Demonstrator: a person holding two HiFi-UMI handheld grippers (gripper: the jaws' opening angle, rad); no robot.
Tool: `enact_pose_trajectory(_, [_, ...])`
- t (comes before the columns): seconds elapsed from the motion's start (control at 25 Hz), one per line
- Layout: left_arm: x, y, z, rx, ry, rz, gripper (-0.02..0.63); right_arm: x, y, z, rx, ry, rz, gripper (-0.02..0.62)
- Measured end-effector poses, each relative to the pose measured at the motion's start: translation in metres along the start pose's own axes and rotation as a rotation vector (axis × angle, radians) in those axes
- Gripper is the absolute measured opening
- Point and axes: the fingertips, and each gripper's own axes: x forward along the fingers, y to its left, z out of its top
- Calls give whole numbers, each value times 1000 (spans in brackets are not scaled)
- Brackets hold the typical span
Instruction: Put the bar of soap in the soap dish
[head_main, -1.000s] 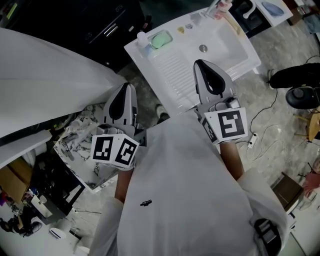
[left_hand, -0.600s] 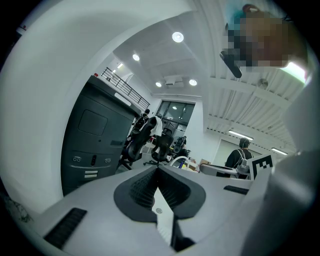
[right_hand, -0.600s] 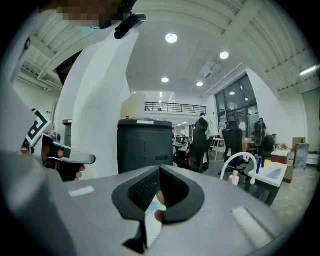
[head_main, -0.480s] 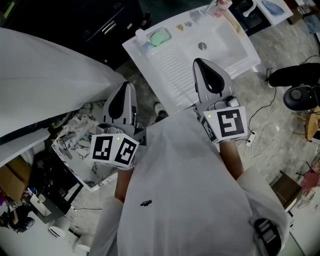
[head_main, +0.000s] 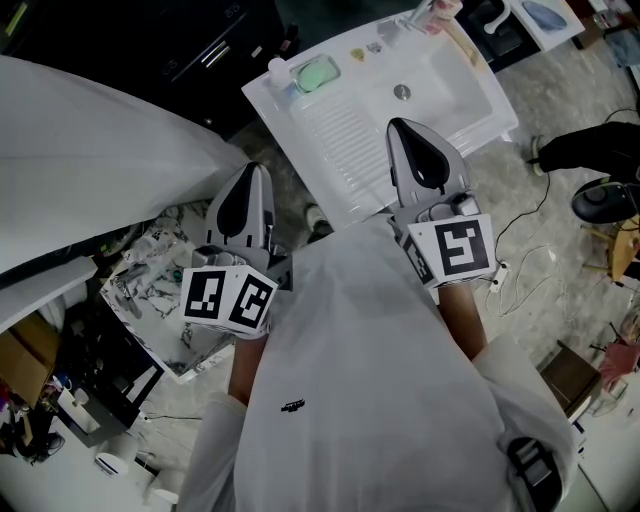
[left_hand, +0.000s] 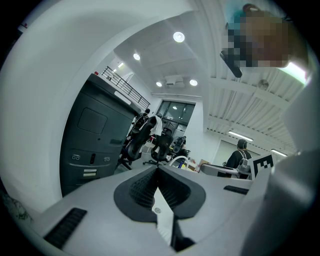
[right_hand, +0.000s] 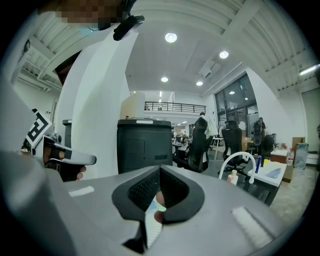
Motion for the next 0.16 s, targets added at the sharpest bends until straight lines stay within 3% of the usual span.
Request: enact_pose_trajectory(0.16, [0, 3, -2, -6, 7, 1, 9, 1, 2, 0, -1, 4, 3, 12])
